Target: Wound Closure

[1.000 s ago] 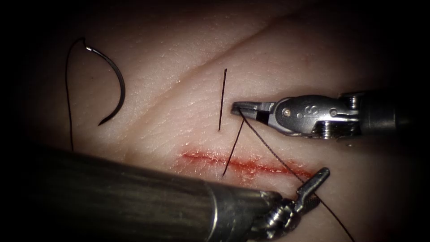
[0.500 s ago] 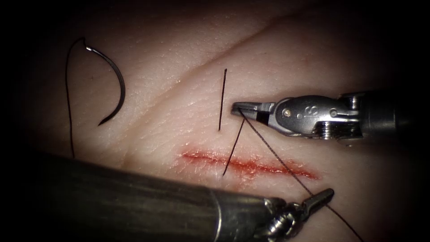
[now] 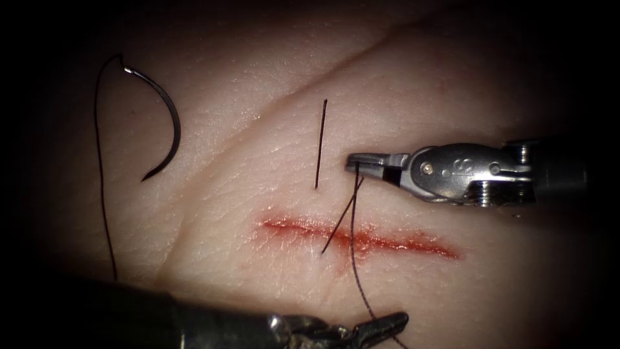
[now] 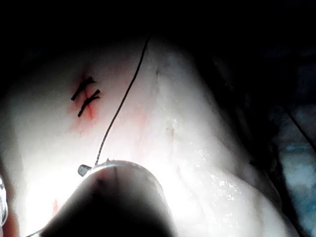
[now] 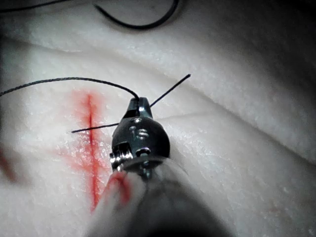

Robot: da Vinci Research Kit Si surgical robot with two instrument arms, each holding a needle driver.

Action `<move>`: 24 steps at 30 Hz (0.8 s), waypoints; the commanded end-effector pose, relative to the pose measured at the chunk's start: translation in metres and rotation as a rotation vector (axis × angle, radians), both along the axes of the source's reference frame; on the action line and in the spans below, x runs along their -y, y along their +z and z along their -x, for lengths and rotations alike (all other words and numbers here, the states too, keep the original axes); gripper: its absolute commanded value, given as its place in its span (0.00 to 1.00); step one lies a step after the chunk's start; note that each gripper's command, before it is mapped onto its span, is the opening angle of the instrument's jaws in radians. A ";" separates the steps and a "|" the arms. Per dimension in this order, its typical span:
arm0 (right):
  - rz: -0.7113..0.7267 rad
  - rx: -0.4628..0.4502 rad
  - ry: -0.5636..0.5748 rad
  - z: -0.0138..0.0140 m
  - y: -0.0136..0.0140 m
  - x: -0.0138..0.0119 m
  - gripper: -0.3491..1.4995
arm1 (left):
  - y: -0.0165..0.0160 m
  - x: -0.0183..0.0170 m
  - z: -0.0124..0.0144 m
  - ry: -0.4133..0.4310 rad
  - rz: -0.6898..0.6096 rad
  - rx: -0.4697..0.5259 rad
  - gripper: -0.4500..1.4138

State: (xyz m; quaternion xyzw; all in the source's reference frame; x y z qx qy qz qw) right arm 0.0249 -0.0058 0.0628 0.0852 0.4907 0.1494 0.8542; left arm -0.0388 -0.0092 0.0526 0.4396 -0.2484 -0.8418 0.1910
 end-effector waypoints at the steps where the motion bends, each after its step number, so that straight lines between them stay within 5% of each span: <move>1: 0.001 -0.004 -0.004 -0.0008 0.0002 0.0007 0.00 | 0.0005 0.0002 0.0005 0.002 0.000 -0.001 0.00; 10: 0.001 -0.022 -0.012 -0.0011 -0.0018 0.0025 0.00 | -0.0021 0.0007 -0.0073 0.003 -0.019 -0.040 0.00; 24: 0.022 -0.051 -0.009 -0.0012 -0.0032 0.0059 0.00 | -0.0030 0.0004 -0.0136 -0.014 -0.025 -0.057 0.00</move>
